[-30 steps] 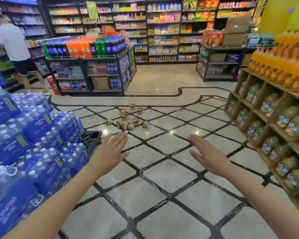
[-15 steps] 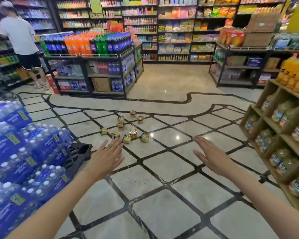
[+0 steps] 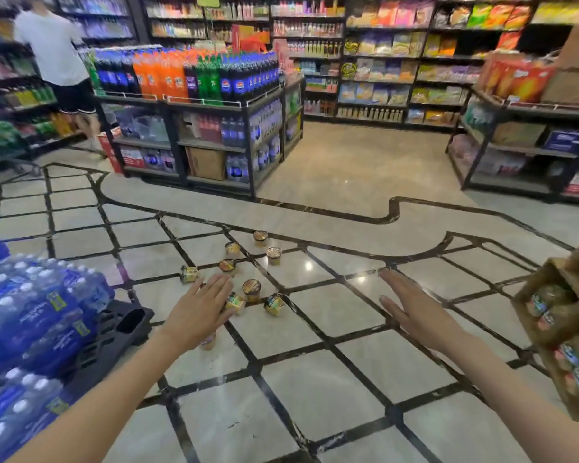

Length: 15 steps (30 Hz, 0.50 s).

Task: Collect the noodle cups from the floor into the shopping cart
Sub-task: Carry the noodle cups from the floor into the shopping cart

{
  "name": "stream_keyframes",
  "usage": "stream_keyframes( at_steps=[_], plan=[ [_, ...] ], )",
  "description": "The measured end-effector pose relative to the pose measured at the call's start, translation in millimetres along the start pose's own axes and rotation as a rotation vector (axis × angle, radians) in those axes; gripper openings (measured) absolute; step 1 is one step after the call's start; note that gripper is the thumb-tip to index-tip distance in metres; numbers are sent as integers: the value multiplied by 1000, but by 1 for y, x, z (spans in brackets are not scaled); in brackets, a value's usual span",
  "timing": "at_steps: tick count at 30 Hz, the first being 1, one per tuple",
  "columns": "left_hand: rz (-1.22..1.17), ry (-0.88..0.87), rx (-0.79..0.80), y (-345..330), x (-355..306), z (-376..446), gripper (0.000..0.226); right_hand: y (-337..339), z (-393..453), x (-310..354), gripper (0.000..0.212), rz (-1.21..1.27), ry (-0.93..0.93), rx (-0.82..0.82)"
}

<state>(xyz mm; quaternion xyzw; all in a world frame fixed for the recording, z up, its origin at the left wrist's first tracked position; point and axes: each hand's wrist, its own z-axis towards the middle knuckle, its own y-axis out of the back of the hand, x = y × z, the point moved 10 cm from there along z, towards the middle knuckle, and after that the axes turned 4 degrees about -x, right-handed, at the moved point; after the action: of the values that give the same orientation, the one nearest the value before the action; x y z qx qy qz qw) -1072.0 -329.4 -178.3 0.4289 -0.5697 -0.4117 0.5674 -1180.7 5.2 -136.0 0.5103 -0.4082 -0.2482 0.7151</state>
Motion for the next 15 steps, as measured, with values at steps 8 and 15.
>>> stream_keyframes(
  at_steps=[8,15],
  plan=[
    [-29,102,34,-4,11,163,102,-9,188,-97,59,28,77,63],
    [-110,312,74,-28,13,289,106,-47,372,-187,68,65,211,180]
  ],
)
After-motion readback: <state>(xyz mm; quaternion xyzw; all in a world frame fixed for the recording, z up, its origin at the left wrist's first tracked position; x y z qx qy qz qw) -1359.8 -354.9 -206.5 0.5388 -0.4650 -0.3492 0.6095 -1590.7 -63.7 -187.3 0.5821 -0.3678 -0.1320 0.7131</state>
